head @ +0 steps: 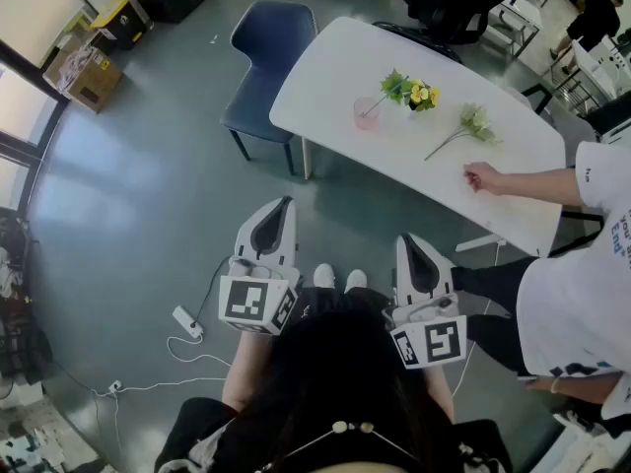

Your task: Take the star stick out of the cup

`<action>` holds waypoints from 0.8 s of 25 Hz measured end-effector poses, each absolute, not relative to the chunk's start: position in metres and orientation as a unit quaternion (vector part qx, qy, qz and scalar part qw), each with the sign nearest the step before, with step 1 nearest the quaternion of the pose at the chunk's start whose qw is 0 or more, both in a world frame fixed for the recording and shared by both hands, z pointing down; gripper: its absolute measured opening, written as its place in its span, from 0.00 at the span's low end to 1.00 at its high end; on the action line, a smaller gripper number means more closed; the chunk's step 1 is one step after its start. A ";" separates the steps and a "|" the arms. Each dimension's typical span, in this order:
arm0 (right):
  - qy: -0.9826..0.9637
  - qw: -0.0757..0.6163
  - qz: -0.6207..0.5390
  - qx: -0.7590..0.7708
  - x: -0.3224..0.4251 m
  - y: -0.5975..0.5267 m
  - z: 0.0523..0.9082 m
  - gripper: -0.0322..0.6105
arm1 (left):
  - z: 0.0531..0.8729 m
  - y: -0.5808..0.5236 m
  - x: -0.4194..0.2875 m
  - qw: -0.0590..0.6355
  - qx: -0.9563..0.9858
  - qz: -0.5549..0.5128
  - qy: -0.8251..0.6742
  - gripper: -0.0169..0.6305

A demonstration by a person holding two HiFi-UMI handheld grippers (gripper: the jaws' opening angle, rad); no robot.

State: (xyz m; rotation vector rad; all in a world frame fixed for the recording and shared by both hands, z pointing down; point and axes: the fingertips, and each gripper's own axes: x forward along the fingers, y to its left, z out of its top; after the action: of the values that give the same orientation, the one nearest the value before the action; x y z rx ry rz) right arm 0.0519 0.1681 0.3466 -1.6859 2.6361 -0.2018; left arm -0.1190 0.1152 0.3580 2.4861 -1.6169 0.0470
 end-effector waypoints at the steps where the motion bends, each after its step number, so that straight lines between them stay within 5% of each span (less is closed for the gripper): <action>1: 0.840 0.001 -0.064 -0.538 0.052 0.168 0.347 0.05 | 0.358 0.115 -0.119 0.088 0.835 0.015 -0.543 0.03; 20: 0.841 -0.027 -0.093 -0.532 0.037 0.159 0.375 0.06 | 0.368 0.110 -0.150 0.089 0.833 0.013 -0.546 0.03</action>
State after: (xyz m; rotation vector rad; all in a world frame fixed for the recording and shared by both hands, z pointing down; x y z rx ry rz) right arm 0.0371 0.1592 0.3747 -1.6993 2.6891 -0.2965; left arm -0.1504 0.1098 0.3677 2.4788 -1.6234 0.0382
